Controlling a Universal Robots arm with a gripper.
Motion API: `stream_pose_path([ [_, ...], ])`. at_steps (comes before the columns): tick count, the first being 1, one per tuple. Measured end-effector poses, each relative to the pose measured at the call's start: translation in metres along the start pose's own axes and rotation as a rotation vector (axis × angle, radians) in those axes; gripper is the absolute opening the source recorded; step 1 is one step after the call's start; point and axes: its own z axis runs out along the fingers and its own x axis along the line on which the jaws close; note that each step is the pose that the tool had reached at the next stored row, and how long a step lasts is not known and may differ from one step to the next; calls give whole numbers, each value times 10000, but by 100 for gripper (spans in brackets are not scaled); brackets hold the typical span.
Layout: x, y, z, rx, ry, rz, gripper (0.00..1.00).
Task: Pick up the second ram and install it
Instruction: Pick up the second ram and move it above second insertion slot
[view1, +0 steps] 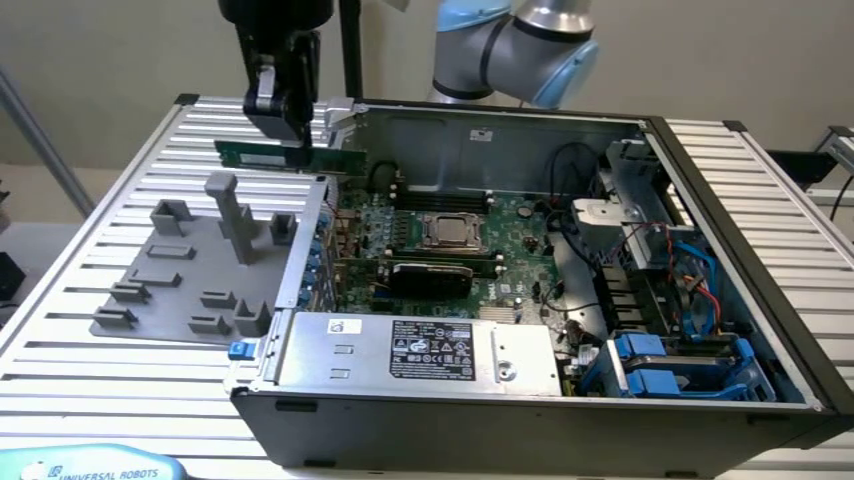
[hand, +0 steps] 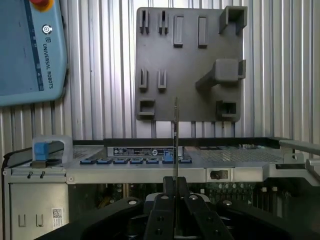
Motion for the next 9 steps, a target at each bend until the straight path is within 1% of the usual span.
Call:
stream_pose_path([
  [5, -8, -227, -8, -2, -59, -3, 14],
  [9, -15, -407, -14, -3, -85, -4, 14],
])
